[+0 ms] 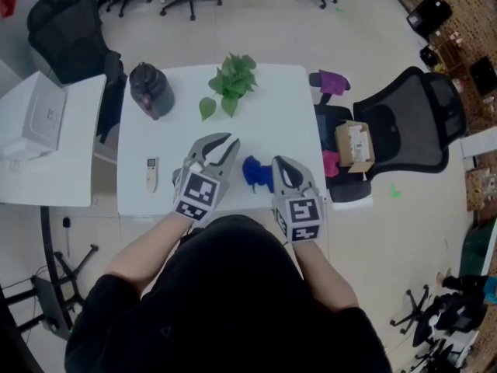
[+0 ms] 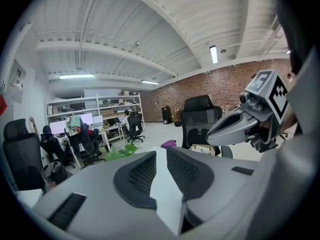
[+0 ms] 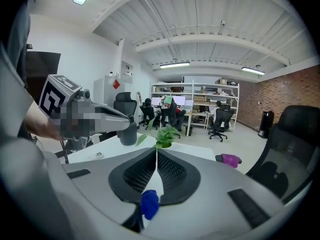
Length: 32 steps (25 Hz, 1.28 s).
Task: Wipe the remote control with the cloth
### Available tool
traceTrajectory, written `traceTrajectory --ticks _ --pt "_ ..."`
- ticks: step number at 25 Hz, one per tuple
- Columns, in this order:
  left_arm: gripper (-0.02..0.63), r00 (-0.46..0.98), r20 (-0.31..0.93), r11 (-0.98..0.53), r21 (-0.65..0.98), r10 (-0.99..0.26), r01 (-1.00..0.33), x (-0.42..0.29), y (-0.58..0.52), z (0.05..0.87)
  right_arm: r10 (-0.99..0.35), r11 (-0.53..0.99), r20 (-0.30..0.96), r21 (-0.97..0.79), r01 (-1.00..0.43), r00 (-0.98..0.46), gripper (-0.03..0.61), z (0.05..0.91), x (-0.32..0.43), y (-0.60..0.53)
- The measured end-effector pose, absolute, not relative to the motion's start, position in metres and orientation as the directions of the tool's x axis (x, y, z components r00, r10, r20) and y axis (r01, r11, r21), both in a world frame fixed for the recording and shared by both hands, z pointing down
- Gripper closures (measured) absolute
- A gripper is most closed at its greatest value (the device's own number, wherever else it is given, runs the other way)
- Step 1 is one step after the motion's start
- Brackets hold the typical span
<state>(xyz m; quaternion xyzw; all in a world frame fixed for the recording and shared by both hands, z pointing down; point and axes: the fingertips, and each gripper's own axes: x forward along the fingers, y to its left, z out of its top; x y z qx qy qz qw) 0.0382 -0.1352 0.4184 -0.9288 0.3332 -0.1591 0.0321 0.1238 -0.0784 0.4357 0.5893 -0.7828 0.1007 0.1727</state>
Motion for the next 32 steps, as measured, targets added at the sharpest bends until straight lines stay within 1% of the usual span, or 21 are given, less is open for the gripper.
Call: traceTrajectory --ticks 1,2,4,21,32 --pt "0.559 0.727 0.272 -0.775 -0.170 -0.630 -0.608 0.039 -0.136 0.417 -0.891 0.282 0.383 0.048 -0.958 -0.243 0.564 0.433 0.125 -0.078" --pt "0.601 0.727 0.269 -0.774 -0.173 -0.632 -0.608 0.039 -0.137 0.416 -0.894 0.280 0.378 0.049 -0.959 -0.241 0.568 0.432 0.125 -0.078" --pt "0.614 0.727 0.268 -0.774 -0.178 -0.632 -0.607 0.040 -0.137 0.415 -0.898 0.276 0.368 0.051 -0.960 -0.239 0.569 0.429 0.127 -0.077" --pt "0.614 0.707 0.347 -0.783 -0.177 -0.616 -0.596 0.037 -0.132 0.447 -0.903 0.289 0.353 0.080 -0.954 -0.244 0.571 0.415 0.128 -0.073" --pt "0.614 0.703 0.357 -0.782 -0.169 -0.616 -0.600 0.034 -0.130 0.452 -0.901 0.295 0.356 0.084 -0.952 -0.248 0.571 0.415 0.126 -0.072"
